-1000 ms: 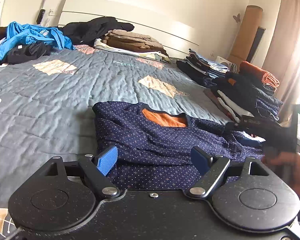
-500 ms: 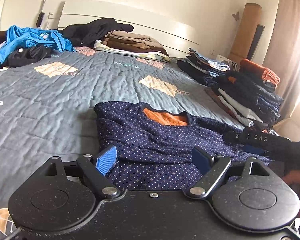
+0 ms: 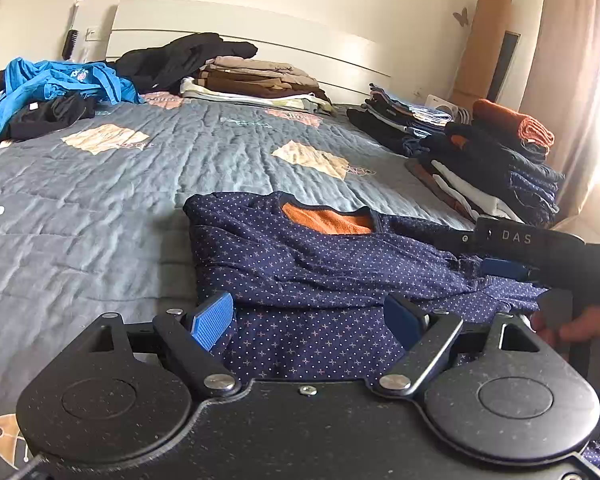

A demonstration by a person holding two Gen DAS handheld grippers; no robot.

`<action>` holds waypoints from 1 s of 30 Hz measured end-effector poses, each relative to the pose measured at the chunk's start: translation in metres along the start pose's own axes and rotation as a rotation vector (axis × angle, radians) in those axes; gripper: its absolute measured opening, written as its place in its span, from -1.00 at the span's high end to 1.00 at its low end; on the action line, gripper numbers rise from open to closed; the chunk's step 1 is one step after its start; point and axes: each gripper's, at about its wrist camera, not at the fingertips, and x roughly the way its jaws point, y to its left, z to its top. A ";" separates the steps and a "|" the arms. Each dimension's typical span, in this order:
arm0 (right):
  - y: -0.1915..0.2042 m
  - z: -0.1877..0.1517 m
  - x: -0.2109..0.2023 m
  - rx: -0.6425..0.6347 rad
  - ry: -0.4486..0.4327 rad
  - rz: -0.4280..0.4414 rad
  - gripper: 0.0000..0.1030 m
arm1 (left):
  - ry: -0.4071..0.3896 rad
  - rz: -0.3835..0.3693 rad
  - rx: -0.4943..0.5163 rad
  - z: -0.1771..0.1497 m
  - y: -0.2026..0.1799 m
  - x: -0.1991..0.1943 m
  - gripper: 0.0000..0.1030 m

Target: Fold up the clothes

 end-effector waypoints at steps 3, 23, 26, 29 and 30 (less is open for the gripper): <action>0.002 0.001 -0.001 0.000 0.000 0.007 -0.72 | -0.001 0.003 0.001 0.000 -0.001 -0.001 -0.59; 0.007 -0.001 -0.001 0.004 0.014 0.021 -0.72 | 0.008 0.002 0.009 -0.002 -0.002 0.003 -0.59; 0.007 -0.002 -0.001 0.003 0.015 0.020 -0.72 | 0.006 0.002 0.012 -0.002 -0.003 0.003 -0.60; 0.007 -0.002 -0.001 0.003 0.018 0.020 -0.72 | 0.006 0.002 0.012 -0.002 -0.002 0.003 -0.60; 0.008 -0.002 -0.001 0.002 0.019 0.019 -0.72 | 0.007 0.002 0.012 -0.002 -0.002 0.003 -0.60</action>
